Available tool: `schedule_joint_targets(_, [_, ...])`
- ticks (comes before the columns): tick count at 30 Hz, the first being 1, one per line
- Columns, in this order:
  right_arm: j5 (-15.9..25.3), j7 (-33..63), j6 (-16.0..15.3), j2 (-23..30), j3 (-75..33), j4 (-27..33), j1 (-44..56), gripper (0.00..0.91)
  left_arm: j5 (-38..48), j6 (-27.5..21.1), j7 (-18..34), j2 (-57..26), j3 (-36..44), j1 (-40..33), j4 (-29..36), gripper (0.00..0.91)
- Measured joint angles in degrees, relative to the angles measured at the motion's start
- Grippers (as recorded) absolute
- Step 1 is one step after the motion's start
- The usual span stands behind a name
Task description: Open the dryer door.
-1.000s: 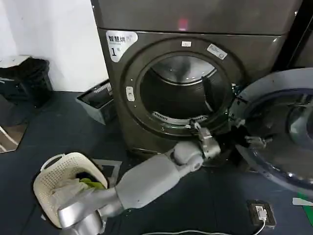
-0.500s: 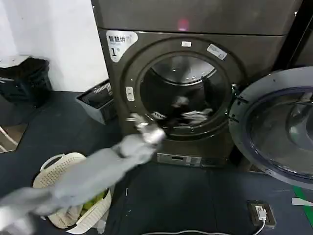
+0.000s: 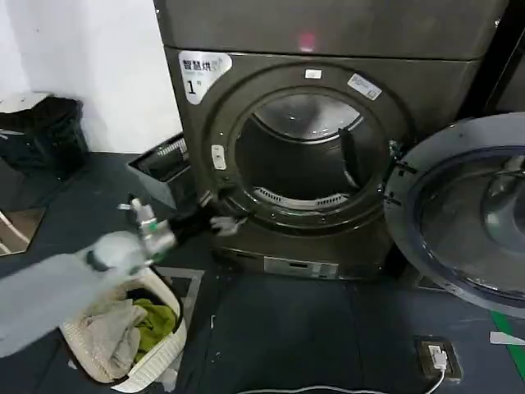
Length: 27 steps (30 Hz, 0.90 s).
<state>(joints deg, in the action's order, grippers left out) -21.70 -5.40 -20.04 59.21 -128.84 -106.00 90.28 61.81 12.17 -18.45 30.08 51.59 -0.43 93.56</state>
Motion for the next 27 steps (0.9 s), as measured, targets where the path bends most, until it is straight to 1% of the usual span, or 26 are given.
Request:
schedule_joint_targets(2, [0.67, -0.16, -0.03, 0.03, 0.67, 0.15, -0.36, 0.907, -2.56, -3.67, -1.35, -2.93, 2.71, -2.45, 0.00, 0.907])
schedule_joint_targets(4, [1.21, -0.30, 0.00, -0.09, 1.00, 0.59, -0.58, 0.907, -5.18, -7.54, -4.26, -5.47, 5.33, -4.98, 0.01, 0.907])
schedule_joint_targets(8, [1.30, -0.54, -0.01, -0.37, 1.13, 1.23, -0.73, 0.907, -10.61, -15.00, -12.26, -8.43, 11.27, -11.22, -0.86, 0.907])
schedule_joint_targets(10, [1.29, -0.78, 0.13, -0.46, 1.08, 1.70, -0.63, 0.907, -14.15, -17.30, -16.06, -8.84, 14.71, -14.72, -1.88, 0.907])
schedule_joint_targets(13, [1.42, -0.79, 0.35, -0.60, 1.05, 2.46, -0.51, 0.907, -20.05, -17.61, -21.03, -8.97, 18.09, -18.28, -3.79, 0.907])
schedule_joint_targets(17, [1.54, -0.85, 0.47, -0.85, 0.80, 2.91, -0.23, 0.907, -28.48, -15.43, -25.53, -8.78, 20.57, -20.27, -7.52, 0.907])
schedule_joint_targets(21, [3.27, -0.70, 1.35, -1.01, 1.59, 3.55, -0.95, 0.907, -38.77, -10.70, -28.43, -8.41, 21.72, -20.77, -11.83, 0.907])
schedule_joint_targets(23, [3.81, -0.72, 1.51, -0.66, 2.18, 3.36, -1.16, 0.907, -41.93, -10.32, -28.41, -8.26, 21.88, -20.59, -12.77, 0.907])
schedule_joint_targets(27, [3.86, -0.79, 1.49, -0.29, 2.68, 2.79, -1.27, 0.907, -45.61, -9.32, -28.98, -8.12, 22.29, -20.09, -13.67, 0.907])
